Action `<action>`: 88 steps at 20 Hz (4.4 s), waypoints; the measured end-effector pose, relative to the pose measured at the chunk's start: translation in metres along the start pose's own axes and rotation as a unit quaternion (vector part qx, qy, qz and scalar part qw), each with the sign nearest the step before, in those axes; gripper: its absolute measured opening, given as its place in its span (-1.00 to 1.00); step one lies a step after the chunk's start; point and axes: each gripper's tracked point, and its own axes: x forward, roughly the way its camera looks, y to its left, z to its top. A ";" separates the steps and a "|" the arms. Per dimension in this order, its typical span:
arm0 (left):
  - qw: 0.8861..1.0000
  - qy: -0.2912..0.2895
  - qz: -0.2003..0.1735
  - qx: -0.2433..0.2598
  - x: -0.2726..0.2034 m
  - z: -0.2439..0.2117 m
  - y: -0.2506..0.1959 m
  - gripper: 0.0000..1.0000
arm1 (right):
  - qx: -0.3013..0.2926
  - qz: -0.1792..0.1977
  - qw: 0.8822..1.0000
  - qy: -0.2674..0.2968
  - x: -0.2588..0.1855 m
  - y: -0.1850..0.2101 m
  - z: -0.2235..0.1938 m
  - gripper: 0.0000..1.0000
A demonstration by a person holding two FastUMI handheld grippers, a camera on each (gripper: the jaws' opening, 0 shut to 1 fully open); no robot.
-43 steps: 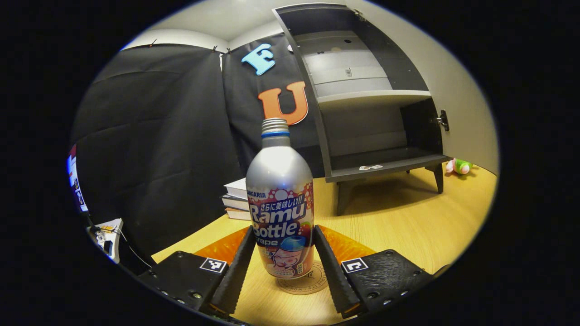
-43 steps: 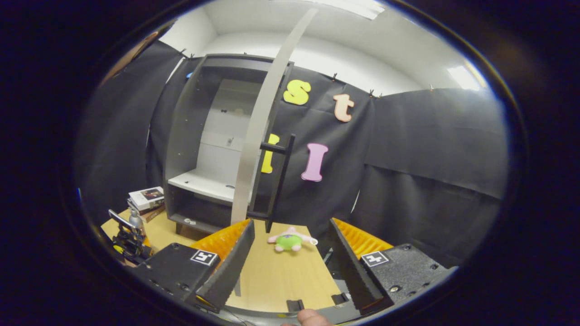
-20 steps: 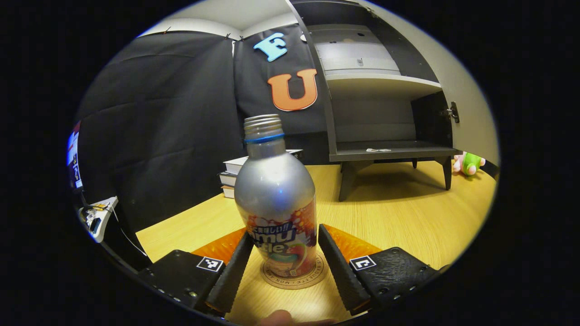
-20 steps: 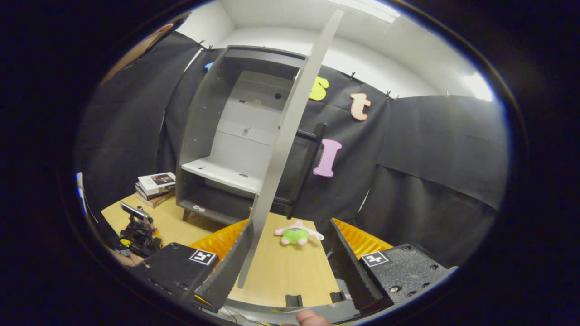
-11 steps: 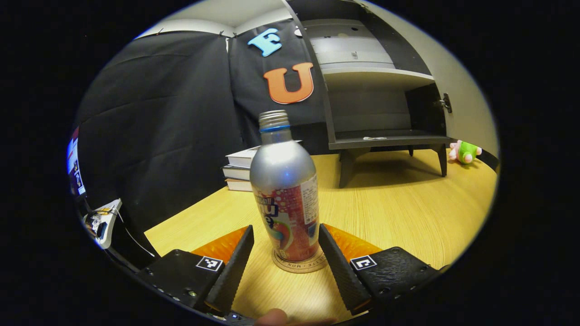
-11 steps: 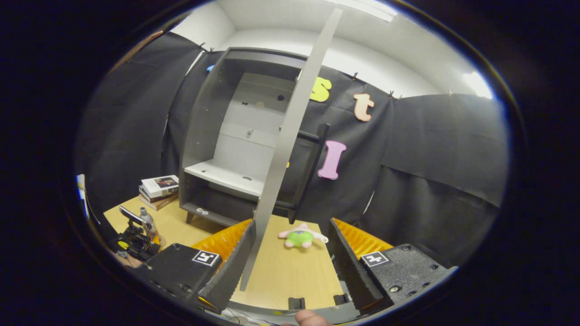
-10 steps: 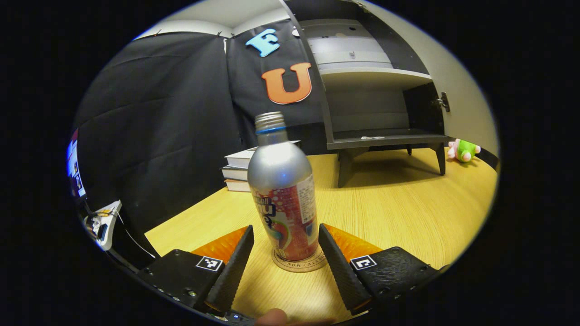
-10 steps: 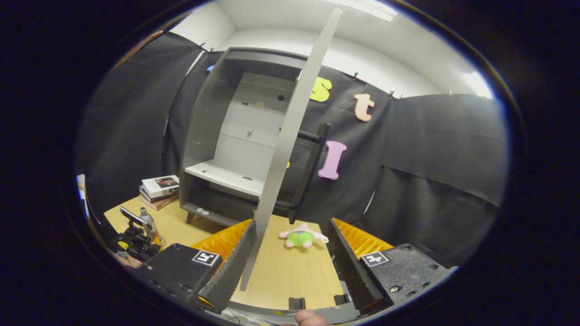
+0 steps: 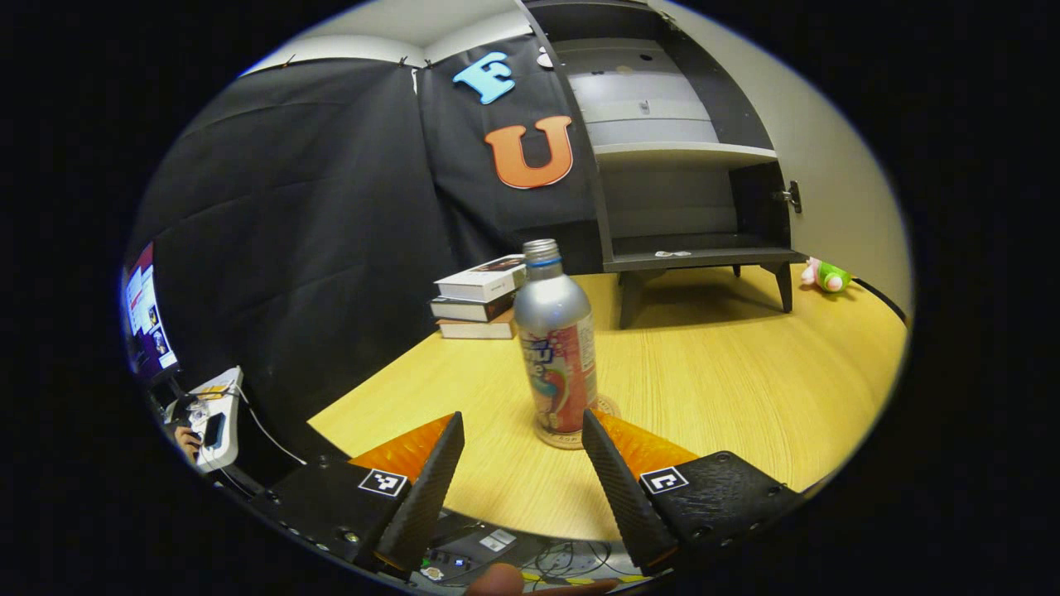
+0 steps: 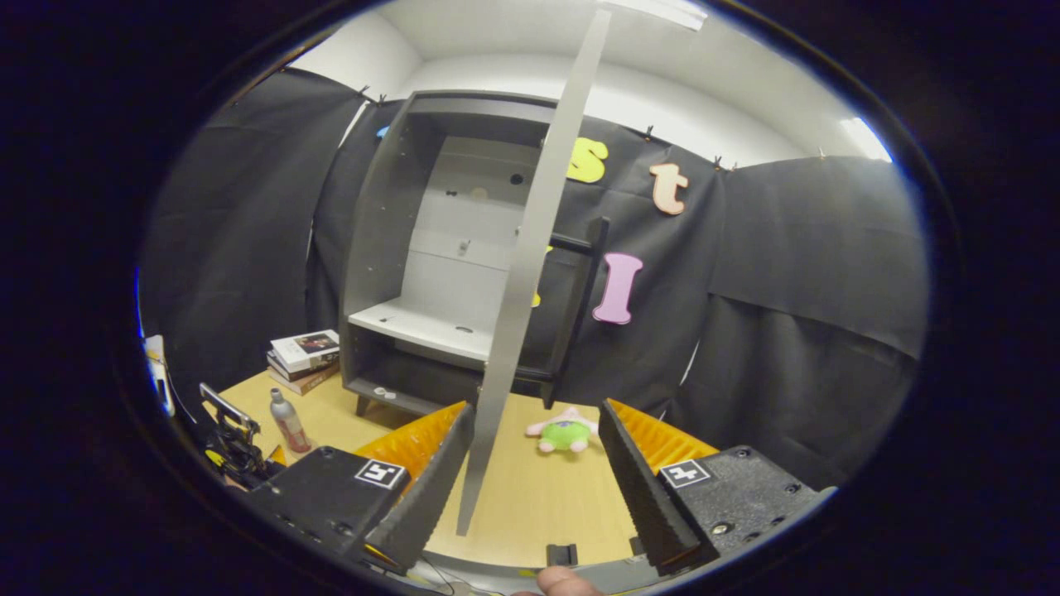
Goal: Open the cabinet door with the right hand, grasp the bottle in the cabinet with the left hand and place it on the coaster, then close the cabinet door with the right hand.
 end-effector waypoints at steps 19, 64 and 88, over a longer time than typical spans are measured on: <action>0.968 -0.213 -0.098 -0.094 -0.057 0.363 -0.061 0.89 | 0.051 -0.040 0.991 -0.119 -0.009 -0.089 0.036 0.99; 0.979 -0.191 0.029 -0.057 -0.029 0.309 0.123 0.93 | 0.072 0.294 0.947 -0.105 0.164 0.212 0.130 1.00; 0.980 -0.145 0.127 -0.058 -0.039 0.258 0.210 0.94 | 0.058 0.244 0.959 -0.133 0.254 0.277 0.162 1.00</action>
